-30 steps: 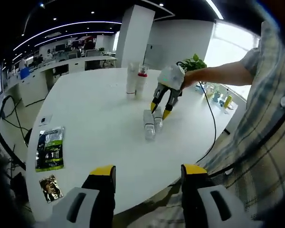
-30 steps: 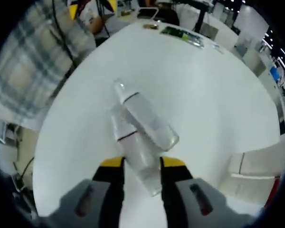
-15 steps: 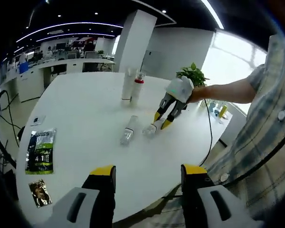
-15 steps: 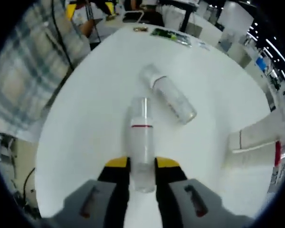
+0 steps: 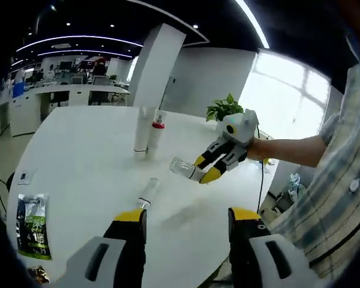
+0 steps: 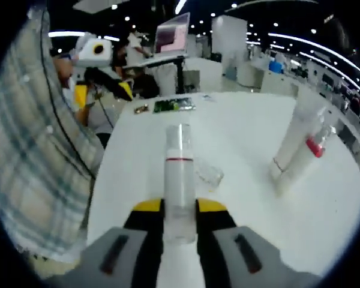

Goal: Arrange the skincare products in the storage area until every visible bottle or jar stands upright without overlapping.

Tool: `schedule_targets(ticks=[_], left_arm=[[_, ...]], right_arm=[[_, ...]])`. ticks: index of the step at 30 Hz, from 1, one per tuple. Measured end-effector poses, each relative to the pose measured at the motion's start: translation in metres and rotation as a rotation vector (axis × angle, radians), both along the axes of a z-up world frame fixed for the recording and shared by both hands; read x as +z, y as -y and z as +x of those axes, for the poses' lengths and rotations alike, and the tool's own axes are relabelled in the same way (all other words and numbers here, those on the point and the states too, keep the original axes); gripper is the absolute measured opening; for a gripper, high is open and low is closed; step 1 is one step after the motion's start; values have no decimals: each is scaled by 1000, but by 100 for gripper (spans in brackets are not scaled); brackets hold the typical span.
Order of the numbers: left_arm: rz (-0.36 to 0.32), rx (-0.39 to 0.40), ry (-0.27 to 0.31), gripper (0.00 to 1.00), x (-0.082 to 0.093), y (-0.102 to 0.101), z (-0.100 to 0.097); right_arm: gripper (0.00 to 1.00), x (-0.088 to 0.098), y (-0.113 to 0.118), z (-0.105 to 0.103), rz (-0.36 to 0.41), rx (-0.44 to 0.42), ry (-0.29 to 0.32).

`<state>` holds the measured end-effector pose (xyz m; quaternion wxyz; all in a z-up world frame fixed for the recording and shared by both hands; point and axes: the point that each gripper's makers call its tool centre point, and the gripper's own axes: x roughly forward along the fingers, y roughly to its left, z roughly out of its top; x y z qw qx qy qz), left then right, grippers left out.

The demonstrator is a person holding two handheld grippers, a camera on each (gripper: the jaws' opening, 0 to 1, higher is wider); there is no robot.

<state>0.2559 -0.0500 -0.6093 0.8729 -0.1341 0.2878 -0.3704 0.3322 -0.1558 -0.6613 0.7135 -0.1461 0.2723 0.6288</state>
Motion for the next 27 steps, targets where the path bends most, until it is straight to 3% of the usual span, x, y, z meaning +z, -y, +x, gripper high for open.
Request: schedule_targets(ticks=[1,3,6,9,12,14,17,19,22,25,27], left_arm=[[-99,14,-16,56,12,9,7],[-159,16,-14,56,22,15,15],[-153,4,-8,55,26,19,28],[-168,-1,-14,55,27,22,40],[-271,-12,-32,54,40,28,46],[-327,-15,-33,54,48,31,48],[-427,-20,-66,51,58,38,51],[-461,-19,-75,47,60,41,54],[-503,-27,-116,43,61,48,56],[-503,-41,-124,36,60,53,57],[-558,-64,-158,24,68,58,53]], right_arm=[[17,8,-4,-3,60,-22,-33],[17,17,-10,-8,138,-47,-86],[17,34,-19,-16,261,-75,-177],[17,53,-31,-29,401,-80,-312],[17,61,-41,-41,471,-58,-441],[17,66,-44,-44,504,-47,-474],[17,84,-53,-55,612,-17,-605],[17,90,-56,-62,645,10,-677],[18,91,-63,-67,652,31,-729],[18,94,-67,-72,666,45,-809],[18,93,-66,-71,673,43,-823]])
